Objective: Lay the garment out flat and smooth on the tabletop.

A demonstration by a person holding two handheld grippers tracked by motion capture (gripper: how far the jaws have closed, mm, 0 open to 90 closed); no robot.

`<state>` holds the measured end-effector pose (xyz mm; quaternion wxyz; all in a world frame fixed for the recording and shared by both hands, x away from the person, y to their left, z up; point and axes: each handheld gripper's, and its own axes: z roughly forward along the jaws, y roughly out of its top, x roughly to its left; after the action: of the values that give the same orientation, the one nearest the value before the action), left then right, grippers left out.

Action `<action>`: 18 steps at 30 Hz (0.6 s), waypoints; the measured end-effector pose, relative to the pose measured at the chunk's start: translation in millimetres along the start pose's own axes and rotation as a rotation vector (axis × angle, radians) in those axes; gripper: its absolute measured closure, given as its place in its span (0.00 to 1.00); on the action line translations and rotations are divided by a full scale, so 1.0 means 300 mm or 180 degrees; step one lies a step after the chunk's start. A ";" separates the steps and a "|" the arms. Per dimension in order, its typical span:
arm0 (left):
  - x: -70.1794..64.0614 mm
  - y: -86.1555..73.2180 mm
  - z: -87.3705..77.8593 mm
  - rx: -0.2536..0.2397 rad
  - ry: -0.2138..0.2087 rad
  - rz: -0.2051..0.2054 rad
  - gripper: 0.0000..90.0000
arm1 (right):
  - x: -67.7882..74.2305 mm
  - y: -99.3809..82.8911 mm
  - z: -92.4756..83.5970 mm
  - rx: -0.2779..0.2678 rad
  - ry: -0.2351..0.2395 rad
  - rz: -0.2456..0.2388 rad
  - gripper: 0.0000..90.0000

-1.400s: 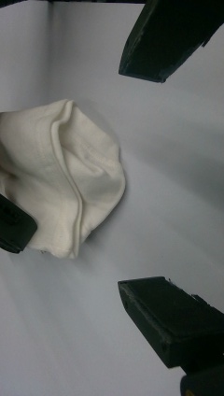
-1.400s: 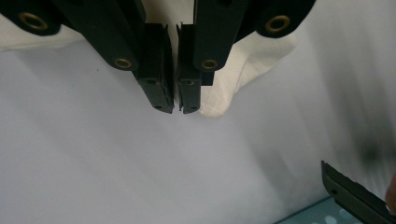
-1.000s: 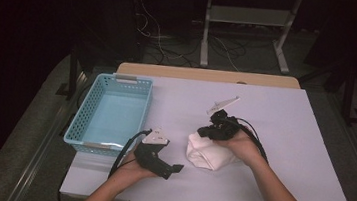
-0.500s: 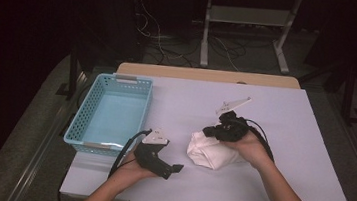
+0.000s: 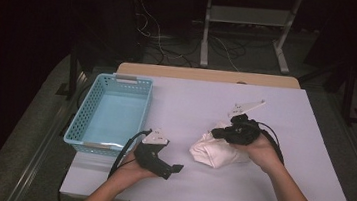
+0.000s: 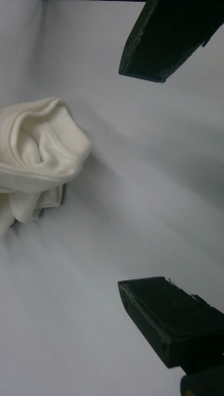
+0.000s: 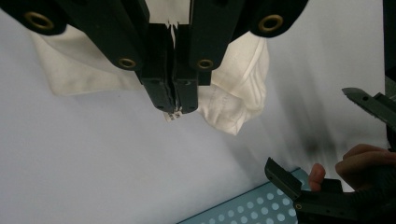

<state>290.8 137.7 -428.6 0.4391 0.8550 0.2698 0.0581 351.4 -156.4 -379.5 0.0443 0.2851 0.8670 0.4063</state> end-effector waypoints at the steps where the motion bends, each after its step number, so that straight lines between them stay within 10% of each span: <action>1: 0.000 0.000 0.000 0.0002 0.0001 -0.0001 0.00 | -0.001 -0.005 -0.006 -0.0002 -0.0009 0.0006 0.96; 18: -0.001 -0.001 0.002 0.0013 0.0002 0.0007 0.00 | -0.006 -0.088 -0.092 -0.0035 -0.0060 0.0086 0.96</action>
<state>290.8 137.2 -429.2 0.4372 0.8562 0.2692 0.0583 332.3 -189.4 -380.8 0.0486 0.3004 0.8603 0.4090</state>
